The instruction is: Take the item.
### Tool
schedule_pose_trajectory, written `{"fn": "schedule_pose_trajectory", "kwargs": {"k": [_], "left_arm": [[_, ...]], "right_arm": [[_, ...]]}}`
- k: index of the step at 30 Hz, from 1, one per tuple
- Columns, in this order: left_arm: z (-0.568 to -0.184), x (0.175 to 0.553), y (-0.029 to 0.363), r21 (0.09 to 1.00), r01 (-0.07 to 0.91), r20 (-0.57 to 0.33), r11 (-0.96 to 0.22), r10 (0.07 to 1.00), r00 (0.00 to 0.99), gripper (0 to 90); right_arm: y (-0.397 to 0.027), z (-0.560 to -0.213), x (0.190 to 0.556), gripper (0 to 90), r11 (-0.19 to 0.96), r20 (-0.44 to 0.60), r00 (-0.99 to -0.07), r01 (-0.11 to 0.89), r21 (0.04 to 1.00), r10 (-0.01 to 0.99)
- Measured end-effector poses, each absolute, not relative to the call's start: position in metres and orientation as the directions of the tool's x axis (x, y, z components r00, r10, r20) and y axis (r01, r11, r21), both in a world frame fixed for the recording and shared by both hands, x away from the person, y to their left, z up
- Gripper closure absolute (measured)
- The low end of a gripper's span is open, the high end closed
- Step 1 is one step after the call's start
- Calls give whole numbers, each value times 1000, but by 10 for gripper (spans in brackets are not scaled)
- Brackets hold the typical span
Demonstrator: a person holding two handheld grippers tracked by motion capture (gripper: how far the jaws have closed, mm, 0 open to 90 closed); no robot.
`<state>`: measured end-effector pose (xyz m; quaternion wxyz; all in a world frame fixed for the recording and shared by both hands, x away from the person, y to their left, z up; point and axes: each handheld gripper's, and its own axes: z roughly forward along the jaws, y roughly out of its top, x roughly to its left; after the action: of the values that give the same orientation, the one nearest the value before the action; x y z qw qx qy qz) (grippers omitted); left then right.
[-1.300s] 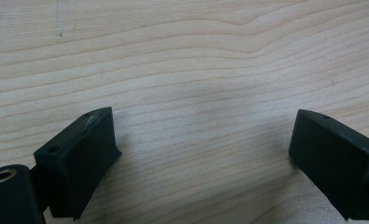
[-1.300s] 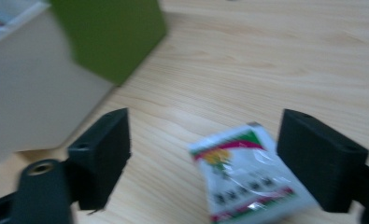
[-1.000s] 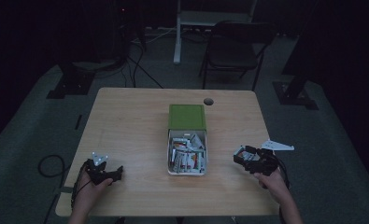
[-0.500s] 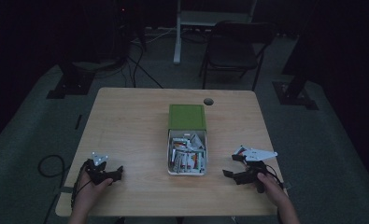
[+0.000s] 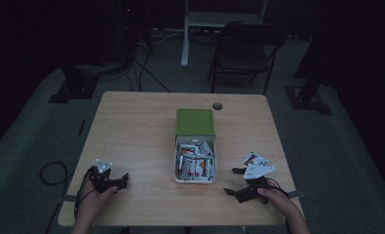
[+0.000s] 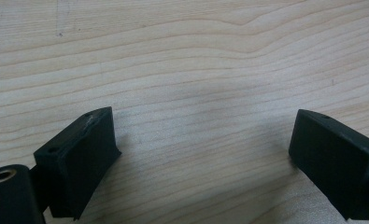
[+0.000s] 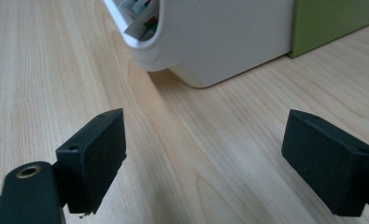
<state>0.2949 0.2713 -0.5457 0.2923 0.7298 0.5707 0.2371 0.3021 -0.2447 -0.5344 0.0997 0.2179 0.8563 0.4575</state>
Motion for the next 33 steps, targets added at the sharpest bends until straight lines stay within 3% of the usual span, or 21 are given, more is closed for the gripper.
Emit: {"fn": "schedule_pose_trajectory", "kwargs": {"k": [13, 21, 28, 33], "left_arm": [[-546, 295, 271, 698, 694, 12, -177, 972, 236, 79], [-546, 295, 271, 697, 694, 12, -177, 972, 236, 79], [-546, 295, 271, 696, 695, 12, -181, 971, 240, 79], [-546, 294, 270, 696, 683, 15, -222, 955, 296, 80]], "right_arm": [[-232, -547, 307, 136, 562, -10, -894, 272, 781, 447], [-229, -549, 309, 141, 644, 6, -936, 247, 724, 352], [-227, -550, 308, 120, 633, 1, -912, 285, 720, 409], [-225, -550, 308, 118, 628, 2, -905, 296, 720, 425]]}}
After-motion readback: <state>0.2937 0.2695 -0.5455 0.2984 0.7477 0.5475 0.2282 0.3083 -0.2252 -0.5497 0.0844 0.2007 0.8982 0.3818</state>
